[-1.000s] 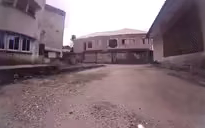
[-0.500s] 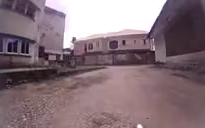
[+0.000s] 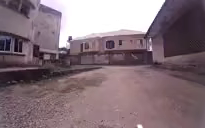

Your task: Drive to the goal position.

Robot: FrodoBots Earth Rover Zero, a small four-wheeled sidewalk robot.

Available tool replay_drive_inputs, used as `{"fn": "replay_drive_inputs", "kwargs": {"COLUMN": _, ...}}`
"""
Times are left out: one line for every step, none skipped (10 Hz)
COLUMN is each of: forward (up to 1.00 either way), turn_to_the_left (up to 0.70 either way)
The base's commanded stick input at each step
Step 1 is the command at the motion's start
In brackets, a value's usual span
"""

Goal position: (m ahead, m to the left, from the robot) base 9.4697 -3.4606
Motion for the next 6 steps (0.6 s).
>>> {"fn": "replay_drive_inputs", "kwargs": {"forward": 0.50, "turn_to_the_left": 0.00}}
{"fn": "replay_drive_inputs", "kwargs": {"forward": 0.50, "turn_to_the_left": 0.07}}
{"fn": "replay_drive_inputs", "kwargs": {"forward": 0.50, "turn_to_the_left": 0.07}}
{"fn": "replay_drive_inputs", "kwargs": {"forward": 0.50, "turn_to_the_left": 0.07}}
{"fn": "replay_drive_inputs", "kwargs": {"forward": 0.50, "turn_to_the_left": 0.07}}
{"fn": "replay_drive_inputs", "kwargs": {"forward": 0.50, "turn_to_the_left": 0.07}}
